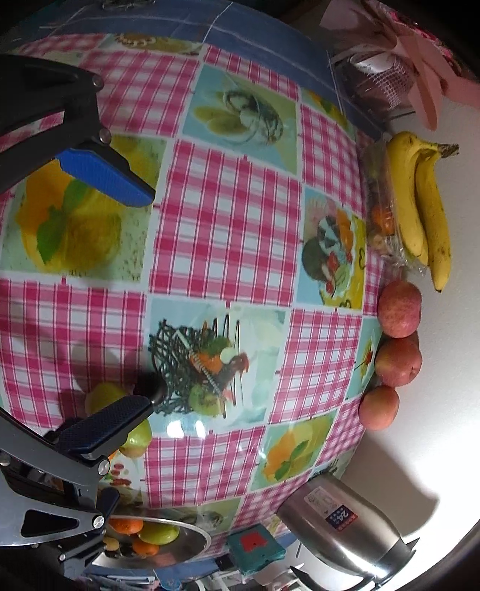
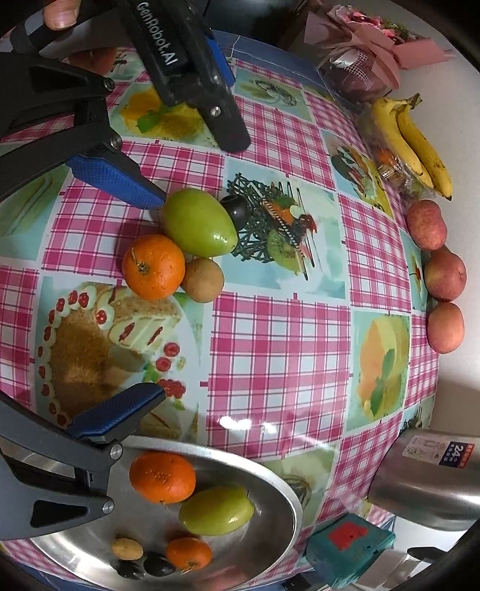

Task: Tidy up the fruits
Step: 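Move the left tool toward a green pear while the right tool approaches a tangerine, then close the left tool on the green pear while the right tool closes on the tangerine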

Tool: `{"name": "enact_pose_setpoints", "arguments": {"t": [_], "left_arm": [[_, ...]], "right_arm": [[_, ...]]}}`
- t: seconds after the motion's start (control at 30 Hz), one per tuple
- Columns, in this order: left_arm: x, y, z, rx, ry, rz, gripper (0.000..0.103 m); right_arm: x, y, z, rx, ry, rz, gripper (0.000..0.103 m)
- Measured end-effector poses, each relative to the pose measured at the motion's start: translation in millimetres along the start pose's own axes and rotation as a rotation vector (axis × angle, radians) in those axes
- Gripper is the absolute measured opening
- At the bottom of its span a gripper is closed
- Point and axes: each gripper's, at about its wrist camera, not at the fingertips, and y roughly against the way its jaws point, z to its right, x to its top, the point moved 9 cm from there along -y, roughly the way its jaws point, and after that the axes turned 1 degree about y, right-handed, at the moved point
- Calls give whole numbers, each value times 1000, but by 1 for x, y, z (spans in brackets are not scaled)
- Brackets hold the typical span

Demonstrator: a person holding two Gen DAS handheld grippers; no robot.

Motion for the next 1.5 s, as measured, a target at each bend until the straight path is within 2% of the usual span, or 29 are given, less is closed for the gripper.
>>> {"name": "enact_pose_setpoints", "arguments": {"t": [0.2,0.47,0.57,0.7,0.97,1.23,1.3,1.37,1.5], "left_arm": [[-1,-3,12,-21,-19,-9,103],[-3,-3,26,-56,-31,-32,103],[-4,-2,31,-97,-20,-44,103],[-6,-2,35,-102,-26,-60,103],[-12,-6,51,-150,-42,-94,101],[-21,-11,66,-218,-43,-139,72],[-22,-11,66,-227,-39,-142,59],[-23,-10,69,-255,-33,-148,50],[-25,-9,71,-260,-40,-147,46]], "right_arm": [[3,-3,-3,4,22,16,94],[4,1,-15,69,61,29,68],[4,1,-16,80,66,28,66],[2,0,-16,84,78,19,64],[0,2,-20,139,70,17,50],[-1,2,-19,152,58,13,50],[-2,3,-18,154,55,12,50],[-3,3,-17,157,52,11,50],[-3,3,-15,157,50,6,50]]}}
